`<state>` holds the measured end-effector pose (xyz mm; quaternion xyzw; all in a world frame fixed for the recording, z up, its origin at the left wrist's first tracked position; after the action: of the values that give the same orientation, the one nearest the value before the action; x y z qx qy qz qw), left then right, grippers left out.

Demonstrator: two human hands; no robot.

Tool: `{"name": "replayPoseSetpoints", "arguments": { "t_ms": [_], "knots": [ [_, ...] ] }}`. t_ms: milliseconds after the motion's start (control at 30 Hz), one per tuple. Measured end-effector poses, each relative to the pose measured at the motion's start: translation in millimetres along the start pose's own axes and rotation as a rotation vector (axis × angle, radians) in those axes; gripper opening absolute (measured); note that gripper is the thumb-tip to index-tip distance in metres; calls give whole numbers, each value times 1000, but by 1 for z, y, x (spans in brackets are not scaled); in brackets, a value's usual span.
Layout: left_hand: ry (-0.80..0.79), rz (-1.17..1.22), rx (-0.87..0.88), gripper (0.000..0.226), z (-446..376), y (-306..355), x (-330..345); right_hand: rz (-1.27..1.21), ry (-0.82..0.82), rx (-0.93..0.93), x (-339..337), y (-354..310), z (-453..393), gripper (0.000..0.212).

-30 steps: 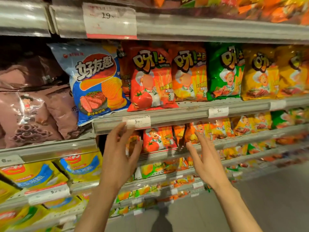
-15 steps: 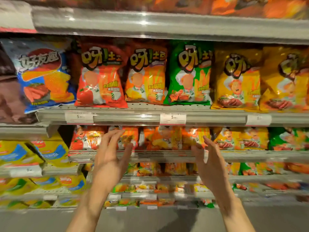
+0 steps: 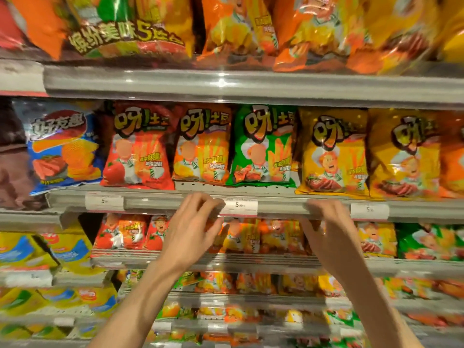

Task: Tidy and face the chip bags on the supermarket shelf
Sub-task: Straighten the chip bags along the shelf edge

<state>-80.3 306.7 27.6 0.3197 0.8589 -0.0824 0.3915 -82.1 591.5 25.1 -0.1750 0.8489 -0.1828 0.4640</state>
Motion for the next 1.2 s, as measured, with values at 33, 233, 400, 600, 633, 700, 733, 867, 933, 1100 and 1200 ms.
{"name": "replayPoseSetpoints", "arguments": {
  "t_ms": [33, 233, 400, 600, 633, 700, 733, 867, 933, 1100, 1200],
  "knots": [
    [-17, -14, 39, 31, -5, -2, 3, -7, -23, -83, 4, -14, -6, 29],
    [-55, -56, 163, 33, -22, -13, 12, -19, -140, -313, 34, -72, -22, 25],
    [-45, -1, 178, 34, -23, -19, 14, 39, -114, -337, 44, -76, -23, 32],
    [-29, 54, 126, 35, -25, -24, 15, 37, -93, -309, 47, -73, -23, 32],
    [-30, 58, 124, 35, -25, -25, 15, 45, -103, -315, 48, -73, -22, 32],
    [-37, 60, 114, 36, -25, -25, 15, 4, -134, -295, 46, -73, -24, 33],
    [-43, 62, 107, 36, -25, -25, 15, -45, -147, -238, 42, -73, -28, 33],
    [-49, 68, 80, 36, -25, -25, 14, -171, -72, -149, 13, -96, -52, 32],
    [-53, 79, 67, 35, -25, -25, 14, -187, -49, -184, 6, -121, -64, 27],
    [-65, 92, 39, 36, -26, -26, 15, -213, -224, -137, 32, -180, -97, 51],
    [-70, 95, 35, 36, -26, -27, 16, -130, -323, -33, 51, -190, -115, 67]
  ]
}}
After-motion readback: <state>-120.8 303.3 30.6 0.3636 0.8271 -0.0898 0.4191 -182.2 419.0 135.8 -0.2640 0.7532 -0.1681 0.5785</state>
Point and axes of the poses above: each hand's wrist, its own z-axis away from the middle knuckle, its own x-axis out of the palm, y = z × x, the point moved 7 cm from there along -z, towards the middle knuckle, and after that the axes turned 12 degrees about x, right-handed, at the moved point
